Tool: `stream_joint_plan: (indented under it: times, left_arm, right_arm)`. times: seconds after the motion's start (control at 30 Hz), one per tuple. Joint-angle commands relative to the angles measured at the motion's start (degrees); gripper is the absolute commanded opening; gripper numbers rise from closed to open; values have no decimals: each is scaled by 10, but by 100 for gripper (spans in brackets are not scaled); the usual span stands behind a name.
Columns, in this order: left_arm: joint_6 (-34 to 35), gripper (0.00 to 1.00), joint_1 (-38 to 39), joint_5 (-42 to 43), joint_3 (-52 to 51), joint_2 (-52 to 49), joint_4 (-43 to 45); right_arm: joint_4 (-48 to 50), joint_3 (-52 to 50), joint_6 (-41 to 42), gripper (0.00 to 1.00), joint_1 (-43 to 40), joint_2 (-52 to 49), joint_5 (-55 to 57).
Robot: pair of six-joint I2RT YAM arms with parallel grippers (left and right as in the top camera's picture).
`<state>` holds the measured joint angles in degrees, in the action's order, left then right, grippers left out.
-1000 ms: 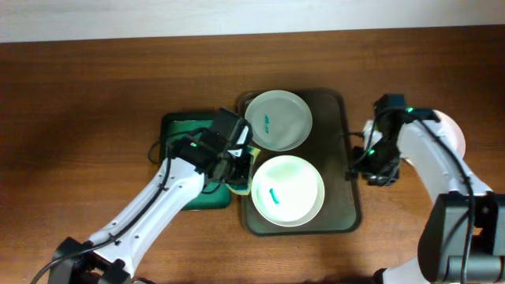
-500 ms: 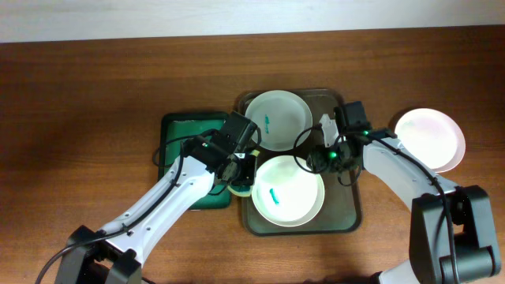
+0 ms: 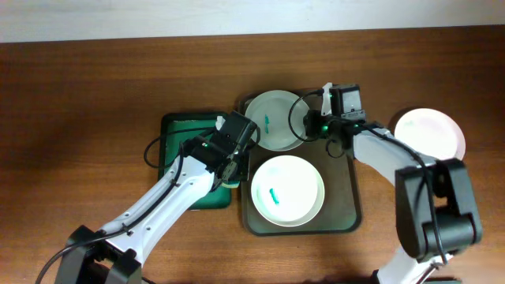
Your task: Clean dirty plates on tray and stack at the side
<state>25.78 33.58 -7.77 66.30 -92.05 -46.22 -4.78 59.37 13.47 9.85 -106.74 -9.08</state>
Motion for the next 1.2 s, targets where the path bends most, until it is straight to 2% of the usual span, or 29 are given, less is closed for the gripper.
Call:
stream_joint_plan:
  times: [0.0, 0.1, 0.2, 0.47, 0.5, 0.53, 0.57, 0.73, 0.87, 0.9, 0.93, 0.97, 1.0, 1.07, 1.17]
  left_arm:
    - [-6, 0, 1, -13, 2, -2, 2]
    - [-6, 0, 1, -13, 2, -2, 2]
    - [-6, 0, 1, -13, 2, -2, 2]
    - [-6, 0, 1, -13, 2, -2, 2]
    - [-6, 0, 1, -13, 2, -2, 2]
    - [-6, 0, 1, -13, 2, -2, 2]
    - [-6, 0, 1, -13, 2, -2, 2]
    - [-6, 0, 1, -13, 2, -2, 1]
    - [-6, 0, 1, -13, 2, -2, 2]
    - [-6, 0, 1, -13, 2, -2, 2]
    - [-6, 0, 1, -13, 2, -2, 2]
    - [-7, 0, 1, -13, 2, -2, 2]
    - [-16, 0, 1, -12, 2, -2, 3]
    - [-31, 0, 1, -12, 2, -2, 6]
    - [-31, 0, 1, -1, 2, -2, 7]
  right_arm:
    - [12, 5, 8, 36, 3, -16, 8]
    - [23, 5, 8, 35, 3, -27, 8]
    - [27, 5, 21, 23, 3, -29, 8]
    - [29, 5, 21, 24, 3, -43, 8]
    - [30, 5, 21, 21, 3, -43, 8]
    - [31, 5, 21, 9, 3, -43, 8]
    - [32, 5, 21, 4, 3, -43, 10]
    - [57, 10, 68, 4, -20, -41, 25]
    - [54, 11, 70, 4, -68, -27, 22]
    - [52, 11, 70, 23, -75, -25, 18]
    - [50, 11, 70, 57, -81, -23, 10]
    - [42, 11, 67, 70, -85, -17, 1]
    - [29, 14, 62, 74, -88, -8, -4]
    - [-8, 22, 36, 74, -95, 20, -24]
    - [-174, 50, -18, 72, -102, 119, -49]
